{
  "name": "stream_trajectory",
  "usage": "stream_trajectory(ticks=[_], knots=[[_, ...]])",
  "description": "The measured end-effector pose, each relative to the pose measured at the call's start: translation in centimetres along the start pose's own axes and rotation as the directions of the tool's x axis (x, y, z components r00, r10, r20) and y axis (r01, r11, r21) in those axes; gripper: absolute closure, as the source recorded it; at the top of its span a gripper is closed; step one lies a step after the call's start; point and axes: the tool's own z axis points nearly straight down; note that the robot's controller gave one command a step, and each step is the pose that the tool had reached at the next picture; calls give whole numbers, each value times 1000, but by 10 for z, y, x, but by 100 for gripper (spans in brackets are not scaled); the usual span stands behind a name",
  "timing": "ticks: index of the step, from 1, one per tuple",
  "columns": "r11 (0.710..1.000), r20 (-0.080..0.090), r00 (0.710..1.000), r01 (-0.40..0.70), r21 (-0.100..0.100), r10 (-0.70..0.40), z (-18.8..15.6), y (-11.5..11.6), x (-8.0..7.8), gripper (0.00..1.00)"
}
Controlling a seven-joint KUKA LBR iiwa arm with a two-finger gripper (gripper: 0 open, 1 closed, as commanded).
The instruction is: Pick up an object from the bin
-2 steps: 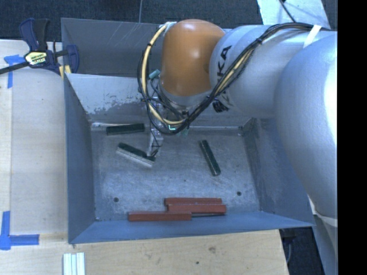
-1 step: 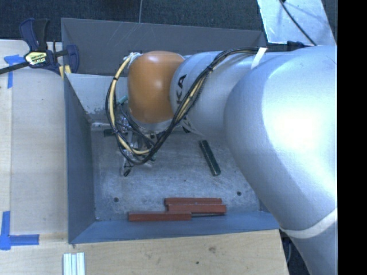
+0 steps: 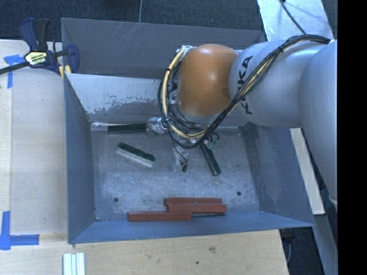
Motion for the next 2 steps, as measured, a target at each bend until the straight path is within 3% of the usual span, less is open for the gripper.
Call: stream_trajectory(ticks=[1, 2], knots=[[995, 6, 995, 95, -6, -95, 7, 91, -42, 0], [980, -1, 980, 197, -1, -197, 28, 17, 4, 0]])
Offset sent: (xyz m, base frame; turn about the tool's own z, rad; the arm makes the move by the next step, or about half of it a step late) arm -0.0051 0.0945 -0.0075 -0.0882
